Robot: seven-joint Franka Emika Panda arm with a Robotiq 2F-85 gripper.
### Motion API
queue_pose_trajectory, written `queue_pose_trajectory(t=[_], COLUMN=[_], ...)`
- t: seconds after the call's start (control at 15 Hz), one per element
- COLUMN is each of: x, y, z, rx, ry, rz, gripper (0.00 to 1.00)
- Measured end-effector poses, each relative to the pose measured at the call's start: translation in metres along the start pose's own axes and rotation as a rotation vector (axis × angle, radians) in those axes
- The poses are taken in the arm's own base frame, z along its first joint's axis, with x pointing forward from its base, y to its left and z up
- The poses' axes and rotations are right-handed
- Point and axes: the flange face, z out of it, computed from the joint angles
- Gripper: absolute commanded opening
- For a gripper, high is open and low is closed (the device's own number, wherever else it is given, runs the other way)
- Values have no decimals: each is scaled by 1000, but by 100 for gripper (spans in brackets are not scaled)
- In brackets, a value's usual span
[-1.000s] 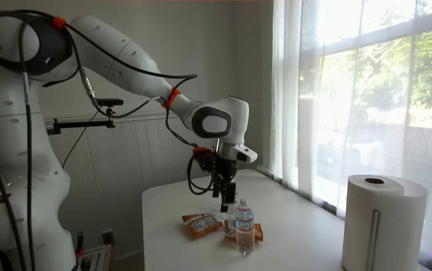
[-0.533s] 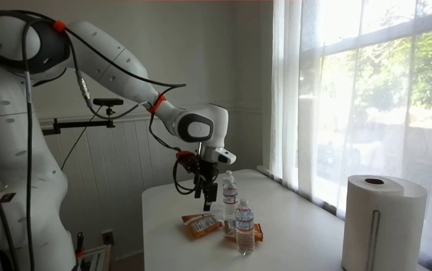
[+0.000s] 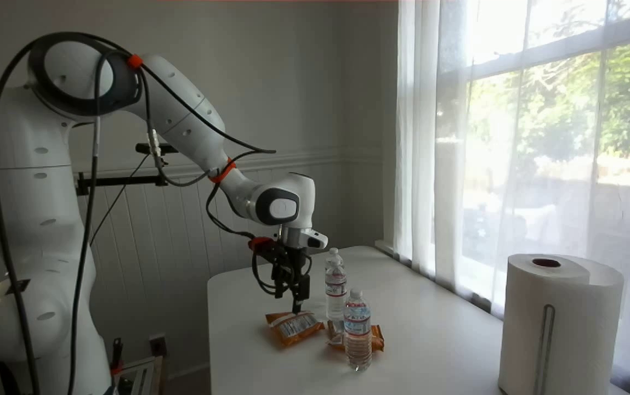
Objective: Move two water bottles and the two packets to the right
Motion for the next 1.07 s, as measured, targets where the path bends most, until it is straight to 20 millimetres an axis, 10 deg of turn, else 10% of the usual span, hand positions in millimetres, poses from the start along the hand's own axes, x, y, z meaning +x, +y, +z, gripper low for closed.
queue_pose_trajectory(t=[0.8, 1.07], x=[48, 56], y=[-29, -38], z=[62, 76], rx=[30, 39], ry=[45, 47], rz=[-30, -17], gripper=[100, 57])
